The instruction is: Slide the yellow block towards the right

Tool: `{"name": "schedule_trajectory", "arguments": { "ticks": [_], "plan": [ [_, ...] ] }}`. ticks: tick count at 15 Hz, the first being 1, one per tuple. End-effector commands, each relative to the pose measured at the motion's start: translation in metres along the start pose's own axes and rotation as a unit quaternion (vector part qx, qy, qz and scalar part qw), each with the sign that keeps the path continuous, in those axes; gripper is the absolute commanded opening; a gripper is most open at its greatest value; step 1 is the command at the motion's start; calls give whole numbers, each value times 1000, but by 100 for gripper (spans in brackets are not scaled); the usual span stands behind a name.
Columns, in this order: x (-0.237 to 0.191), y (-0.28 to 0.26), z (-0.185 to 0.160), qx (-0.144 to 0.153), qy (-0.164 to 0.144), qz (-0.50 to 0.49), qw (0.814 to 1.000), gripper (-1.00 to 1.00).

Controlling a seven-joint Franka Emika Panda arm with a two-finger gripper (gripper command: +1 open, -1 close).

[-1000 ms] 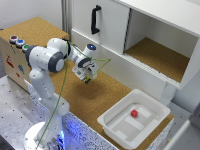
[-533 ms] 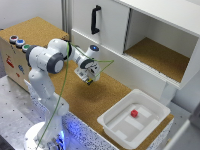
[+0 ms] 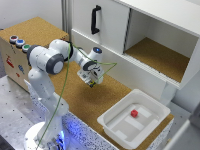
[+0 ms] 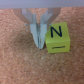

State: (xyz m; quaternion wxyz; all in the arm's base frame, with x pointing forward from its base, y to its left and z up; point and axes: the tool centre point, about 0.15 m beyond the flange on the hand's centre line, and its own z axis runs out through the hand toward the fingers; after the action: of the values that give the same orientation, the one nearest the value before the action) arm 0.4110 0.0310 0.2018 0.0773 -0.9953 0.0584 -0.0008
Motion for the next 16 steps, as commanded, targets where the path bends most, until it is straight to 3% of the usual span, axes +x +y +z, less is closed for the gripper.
{"name": "schedule_trajectory", "arguments": {
  "ticks": [1,5,6,9,14,16],
  "plan": [
    [-9,17,-22,1,13,-4,1000,-100],
    [-7,17,-29,-5,5,-8,1000,-100],
    [-7,12,-30,-7,-3,-14,1000,100],
    [-12,-3,-55,-15,-2,-38,999,100],
    [-19,-6,-117,-63,25,-28,997,100],
    [-19,-8,-119,-69,27,-26,997,100]
  ]
}}
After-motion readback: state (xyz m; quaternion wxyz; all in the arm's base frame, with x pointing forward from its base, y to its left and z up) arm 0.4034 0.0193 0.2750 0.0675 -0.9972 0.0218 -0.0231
